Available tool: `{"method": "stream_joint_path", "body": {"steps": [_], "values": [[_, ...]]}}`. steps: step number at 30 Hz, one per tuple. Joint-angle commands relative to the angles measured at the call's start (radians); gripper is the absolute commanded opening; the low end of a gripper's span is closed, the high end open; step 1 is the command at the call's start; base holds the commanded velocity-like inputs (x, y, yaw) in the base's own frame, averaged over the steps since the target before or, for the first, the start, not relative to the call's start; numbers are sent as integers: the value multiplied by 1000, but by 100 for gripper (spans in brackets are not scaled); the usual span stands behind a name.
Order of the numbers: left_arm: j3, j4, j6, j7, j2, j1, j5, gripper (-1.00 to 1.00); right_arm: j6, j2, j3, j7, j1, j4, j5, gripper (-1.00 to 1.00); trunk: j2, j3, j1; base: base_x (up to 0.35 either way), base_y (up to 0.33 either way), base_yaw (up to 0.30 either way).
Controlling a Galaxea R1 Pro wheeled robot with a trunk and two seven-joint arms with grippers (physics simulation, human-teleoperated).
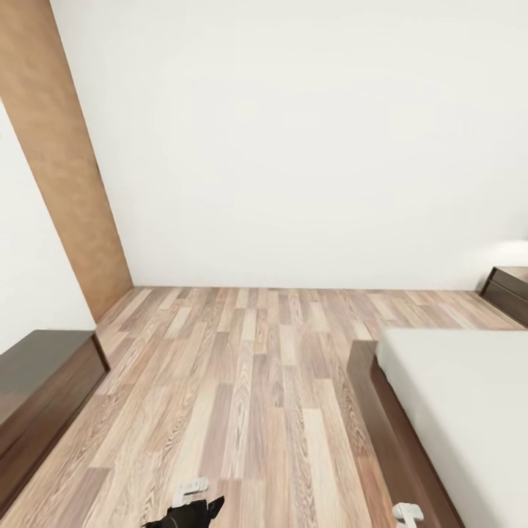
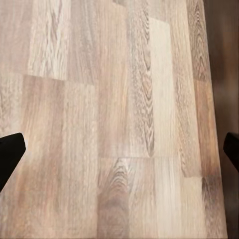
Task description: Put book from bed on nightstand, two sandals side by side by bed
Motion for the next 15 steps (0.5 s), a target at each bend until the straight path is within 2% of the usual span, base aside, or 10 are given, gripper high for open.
{"method": "stream_joint_path", "body": {"steps": [1,15], "values": [[-6,2,-4,-2,0,-1,8,100,6,1,-9,5,-1,-1,7,100,0,-1,0,330,0,-1],[-6,2,-4,-2,0,-1,8,100,6,0,-8,5,-1,-1,7,100,0,-1,0,329,0,0]]}}
